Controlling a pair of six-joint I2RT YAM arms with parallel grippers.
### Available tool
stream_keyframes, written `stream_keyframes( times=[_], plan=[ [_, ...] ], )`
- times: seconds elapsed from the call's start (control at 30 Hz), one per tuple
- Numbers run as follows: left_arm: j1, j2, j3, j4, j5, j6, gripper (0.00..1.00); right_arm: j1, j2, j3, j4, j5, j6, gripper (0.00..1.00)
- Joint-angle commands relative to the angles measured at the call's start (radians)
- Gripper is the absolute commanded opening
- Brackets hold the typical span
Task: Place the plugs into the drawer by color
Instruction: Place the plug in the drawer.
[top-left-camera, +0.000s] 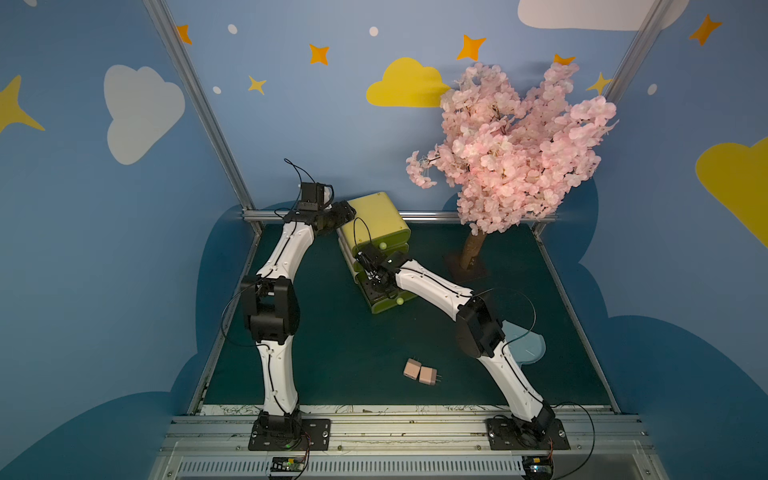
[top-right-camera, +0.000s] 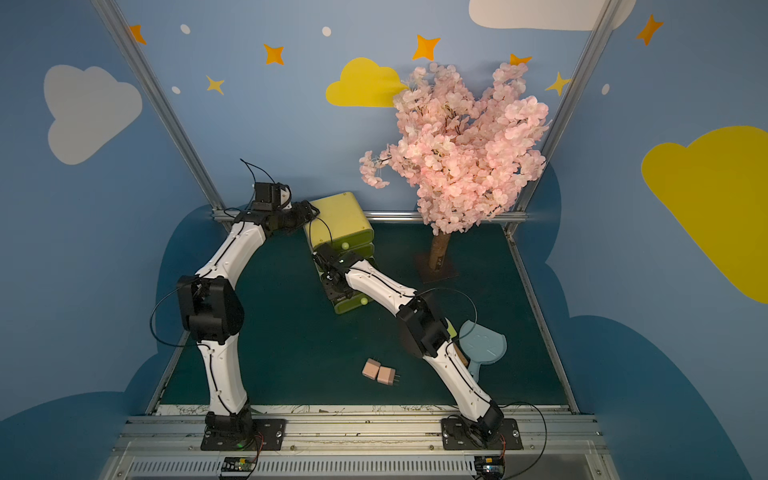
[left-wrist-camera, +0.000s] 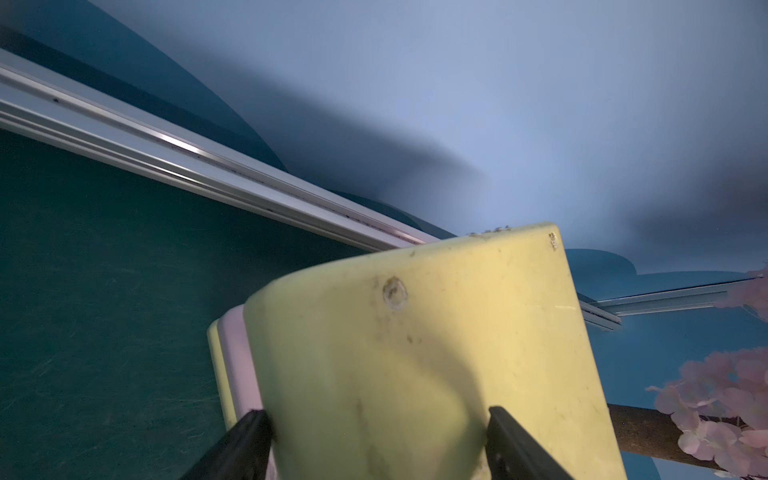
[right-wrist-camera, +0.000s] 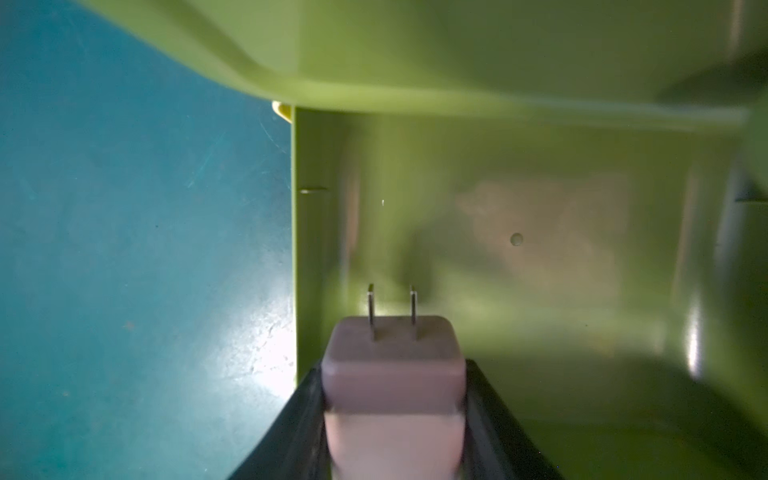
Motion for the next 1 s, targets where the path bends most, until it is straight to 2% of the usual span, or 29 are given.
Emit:
stream_keyframes(
  times=[0.0, 0.17, 0.4, 0.47, 0.6, 0.67, 0.8, 0.97],
  plan=[
    [-0.022, 0.026, -0.032, -0.155, -0.003, 0.033, 0.81, -0.007, 0.032, 0.032, 0.007, -0.011, 0.012, 0.43],
    [-0.023, 0.026, -0.031, -0.155, -0.003, 0.032, 0.81, -0.011, 0.042, 0.032, 0.008, -0.017, 0.012, 0.47],
    [-0.022, 0.025, -0.032, -0.155, -0.002, 0.033, 0.81, -0.012, 0.026, 0.034, 0.01, -0.018, 0.003, 0.6],
    [-0.022, 0.023, -0.032, -0.155, -0.003, 0.032, 0.81, -0.012, 0.008, 0.034, 0.008, -0.007, -0.006, 0.64],
    [-0.023, 0.019, -0.03, -0.155, -0.002, 0.032, 0.81, -0.012, -0.071, 0.029, -0.02, -0.014, -0.029, 0.65],
    [-0.022, 0.019, -0.03, -0.153, 0.001, 0.031, 0.81, -0.012, -0.136, 0.014, -0.043, -0.055, -0.072, 0.65],
    [-0.024, 0.019, -0.03, -0.151, 0.005, 0.028, 0.81, 0.009, -0.275, -0.134, -0.047, -0.049, -0.143, 0.64],
    [-0.029, 0.021, -0.029, -0.148, 0.011, 0.023, 0.81, 0.07, -0.421, -0.367, -0.036, 0.039, -0.215, 0.63]
  ],
)
